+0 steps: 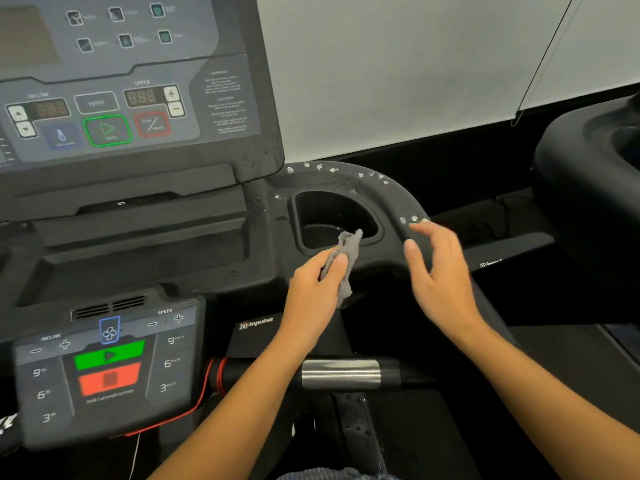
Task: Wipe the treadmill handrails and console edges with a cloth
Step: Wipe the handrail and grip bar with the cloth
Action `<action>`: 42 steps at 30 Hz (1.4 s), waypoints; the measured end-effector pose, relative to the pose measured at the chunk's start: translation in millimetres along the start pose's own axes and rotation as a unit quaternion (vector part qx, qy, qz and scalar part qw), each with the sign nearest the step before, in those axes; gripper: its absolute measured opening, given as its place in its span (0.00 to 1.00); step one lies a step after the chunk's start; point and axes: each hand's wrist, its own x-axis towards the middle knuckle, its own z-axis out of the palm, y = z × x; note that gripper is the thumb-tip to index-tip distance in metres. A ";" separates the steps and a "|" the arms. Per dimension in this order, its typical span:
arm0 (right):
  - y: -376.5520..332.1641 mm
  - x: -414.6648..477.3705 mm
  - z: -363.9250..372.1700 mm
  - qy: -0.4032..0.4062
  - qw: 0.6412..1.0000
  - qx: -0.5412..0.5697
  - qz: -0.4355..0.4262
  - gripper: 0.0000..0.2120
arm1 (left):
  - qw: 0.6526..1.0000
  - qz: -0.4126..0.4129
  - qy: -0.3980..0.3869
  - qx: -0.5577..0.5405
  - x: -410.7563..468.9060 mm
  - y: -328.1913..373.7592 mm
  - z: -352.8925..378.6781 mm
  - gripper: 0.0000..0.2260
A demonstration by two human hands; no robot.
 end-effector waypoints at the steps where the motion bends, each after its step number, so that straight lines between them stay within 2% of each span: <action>1: -9.4 -4.5 2.7 -0.032 0.999 0.029 -0.005 0.14 | 0.998 -0.015 -0.013 -0.052 -0.5 5.9 5.2 0.10; 2: -19.7 -8.7 5.5 -0.078 0.994 0.075 0.007 0.16 | 0.995 -0.024 -0.030 -0.093 -0.1 11.6 10.8 0.11; 4: -38.5 -15.0 10.3 -0.162 0.961 0.217 0.063 0.19 | 0.982 -0.035 -0.082 -0.166 0.2 20.4 24.1 0.14; 6: -45.8 -13.9 10.6 -0.158 0.931 0.311 0.110 0.19 | 0.970 -0.045 -0.126 -0.204 -1.0 24.9 37.2 0.15; 8: -39.7 -7.0 7.0 -0.123 0.921 0.336 0.154 0.19 | 0.969 -0.036 -0.156 -0.188 2.0 24.0 45.7 0.16; 12: -12.6 13.2 -4.6 -0.086 0.942 0.278 0.169 0.17 | 0.980 0.029 -0.184 -0.066 18.6 15.8 47.8 0.17; 14: 0.5 26.5 -12.2 -0.046 0.961 0.234 0.140 0.18 | 0.986 0.088 -0.137 0.042 31.9 10.5 43.0 0.16; 17: 22.2 46.6 -25.1 -0.007 0.994 0.049 0.101 0.20 | 0.963 0.147 -0.039 0.223 57.7 -4.6 29.2 0.14; 19: 39.8 54.5 -24.8 -0.069 0.991 -0.059 0.103 0.22 | 0.934 0.156 -0.013 0.321 76.6 -16.8 20.0 0.14; 22: 53.7 58.5 -14.4 -0.177 0.968 -0.121 0.131 0.25 | 0.898 0.158 -0.004 0.410 97.7 -31.3 10.4 0.14; 25: 50.4 72.8 -5.8 -0.196 0.960 -0.153 0.128 0.26 | 0.879 0.164 -0.020 0.447 107.7 -41.2 6.8 0.13; 28: 45.0 87.9 3.1 -0.218 0.952 -0.186 0.104 0.26 | 0.880 0.160 -0.035 0.445 110.5 -44.8 7.7 0.13; 36: 50.0 76.9 5.5 -0.276 0.926 -0.249 -0.067 0.24 | 0.884 0.160 -0.038 0.437 111.6 -45.4 6.7 0.13; 38: 53.8 66.8 -0.5 -0.255 0.937 -0.231 -0.058 0.23 | 0.888 0.150 -0.042 0.432 111.1 -45.6 6.2 0.13; 42: 49.8 74.5 -0.7 -0.221 0.953 -0.201 0.044 0.24 | 0.891 0.129 -0.049 0.433 110.7 -44.4 6.1 0.14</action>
